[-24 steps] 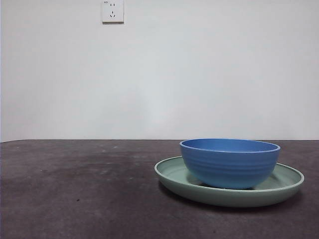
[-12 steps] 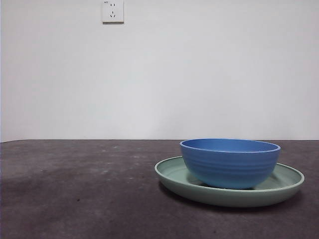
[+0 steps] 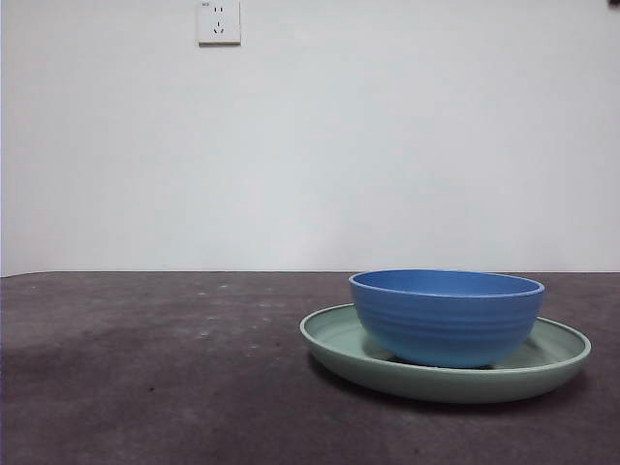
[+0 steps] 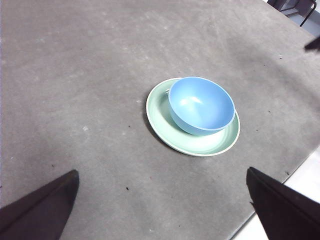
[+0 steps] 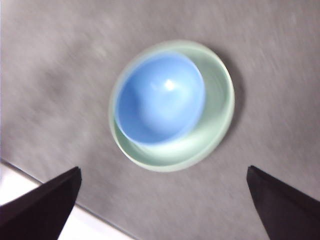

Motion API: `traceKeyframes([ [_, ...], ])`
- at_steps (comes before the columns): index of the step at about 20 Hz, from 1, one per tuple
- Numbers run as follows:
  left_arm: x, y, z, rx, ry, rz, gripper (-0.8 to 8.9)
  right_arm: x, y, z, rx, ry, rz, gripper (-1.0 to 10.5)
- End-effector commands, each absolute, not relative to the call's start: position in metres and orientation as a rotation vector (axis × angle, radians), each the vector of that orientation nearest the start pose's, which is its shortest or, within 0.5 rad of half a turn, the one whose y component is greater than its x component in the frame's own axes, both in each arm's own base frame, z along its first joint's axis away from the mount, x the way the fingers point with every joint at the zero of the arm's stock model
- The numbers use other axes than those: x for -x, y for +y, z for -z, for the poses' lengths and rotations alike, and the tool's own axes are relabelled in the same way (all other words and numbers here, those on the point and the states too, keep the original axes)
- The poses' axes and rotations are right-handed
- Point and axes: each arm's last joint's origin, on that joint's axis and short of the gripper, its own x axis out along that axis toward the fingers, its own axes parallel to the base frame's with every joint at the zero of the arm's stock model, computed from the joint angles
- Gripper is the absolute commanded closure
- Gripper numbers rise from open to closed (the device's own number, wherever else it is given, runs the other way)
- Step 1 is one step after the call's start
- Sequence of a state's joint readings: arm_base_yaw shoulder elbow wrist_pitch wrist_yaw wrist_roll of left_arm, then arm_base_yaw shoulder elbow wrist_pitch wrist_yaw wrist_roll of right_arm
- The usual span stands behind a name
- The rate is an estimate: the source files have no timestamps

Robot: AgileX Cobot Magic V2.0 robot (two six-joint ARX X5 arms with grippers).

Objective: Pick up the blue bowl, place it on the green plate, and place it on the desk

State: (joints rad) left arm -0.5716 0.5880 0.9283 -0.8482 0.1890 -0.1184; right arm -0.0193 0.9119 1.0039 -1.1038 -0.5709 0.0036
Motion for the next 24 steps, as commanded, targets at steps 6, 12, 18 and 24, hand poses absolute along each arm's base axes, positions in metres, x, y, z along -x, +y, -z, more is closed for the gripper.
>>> traceKeyframes([
  [6,-0.077,-0.057,-0.346,0.017,0.539,0.719,2.47,-0.209,0.029,-0.274,-0.095,1.212,-0.376,3.0],
  [12,-0.077,-0.056,-0.346,0.017,0.542,0.719,2.47,-0.250,0.043,-0.229,-0.061,1.339,-0.410,4.6],
  [18,-0.077,-0.056,-0.346,0.017,0.542,0.719,2.47,-0.277,0.046,-0.195,-0.050,1.368,-0.399,4.7],
  [24,-0.077,-0.056,-0.346,0.016,0.541,0.719,2.47,-0.290,0.050,-0.180,-0.084,1.337,-0.449,6.4],
])
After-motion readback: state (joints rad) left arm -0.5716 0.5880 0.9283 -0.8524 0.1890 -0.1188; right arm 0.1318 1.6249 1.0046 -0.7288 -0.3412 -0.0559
